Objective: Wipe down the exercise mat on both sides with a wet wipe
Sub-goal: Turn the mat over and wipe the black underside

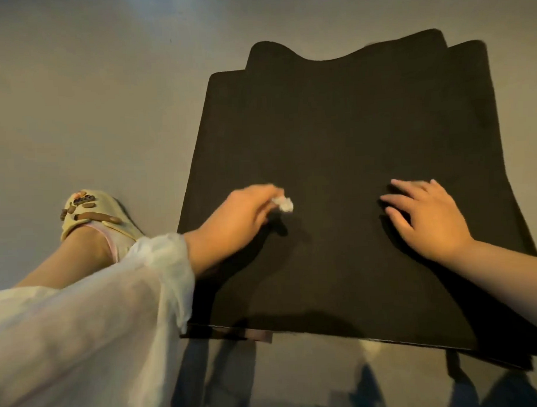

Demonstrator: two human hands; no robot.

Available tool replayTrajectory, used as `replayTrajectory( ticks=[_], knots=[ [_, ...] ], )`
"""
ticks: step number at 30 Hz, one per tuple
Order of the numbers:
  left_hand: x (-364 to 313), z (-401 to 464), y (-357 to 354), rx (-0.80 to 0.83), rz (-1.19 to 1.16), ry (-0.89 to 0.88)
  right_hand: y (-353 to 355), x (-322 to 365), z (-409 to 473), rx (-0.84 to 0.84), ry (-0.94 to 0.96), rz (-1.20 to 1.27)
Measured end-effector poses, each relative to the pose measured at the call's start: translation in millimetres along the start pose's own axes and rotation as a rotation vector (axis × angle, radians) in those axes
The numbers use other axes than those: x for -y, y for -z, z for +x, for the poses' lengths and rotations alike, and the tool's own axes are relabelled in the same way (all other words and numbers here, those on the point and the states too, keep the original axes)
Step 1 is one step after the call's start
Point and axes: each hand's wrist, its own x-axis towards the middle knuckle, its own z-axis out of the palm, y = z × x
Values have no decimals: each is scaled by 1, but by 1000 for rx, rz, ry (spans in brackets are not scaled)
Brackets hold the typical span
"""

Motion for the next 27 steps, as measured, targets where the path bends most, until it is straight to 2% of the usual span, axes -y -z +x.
replayTrajectory(
  ticks=[3,7,10,13,16,20,24,27],
  knots=[
    [5,55,-4,-113,-22,80,-16,-6,-11,90,-21,-38],
    [15,111,-19,-168,72,83,-35,-7,-12,52,-25,-45],
    [28,145,-36,-65,257,77,-39,-10,-9,25,-21,-40],
    [42,167,-51,-9,264,181,-40,-10,-7,14,-14,-36],
    [53,167,-60,149,401,237,-38,-9,-5,11,-7,-24],
    [59,140,-55,254,381,230,-39,-10,-7,-13,-2,1],
    [54,94,-44,434,408,135,-42,-12,-8,-24,-3,-1],
    [37,48,-50,564,348,134,-42,-13,-8,-29,-10,-9]
  ],
)
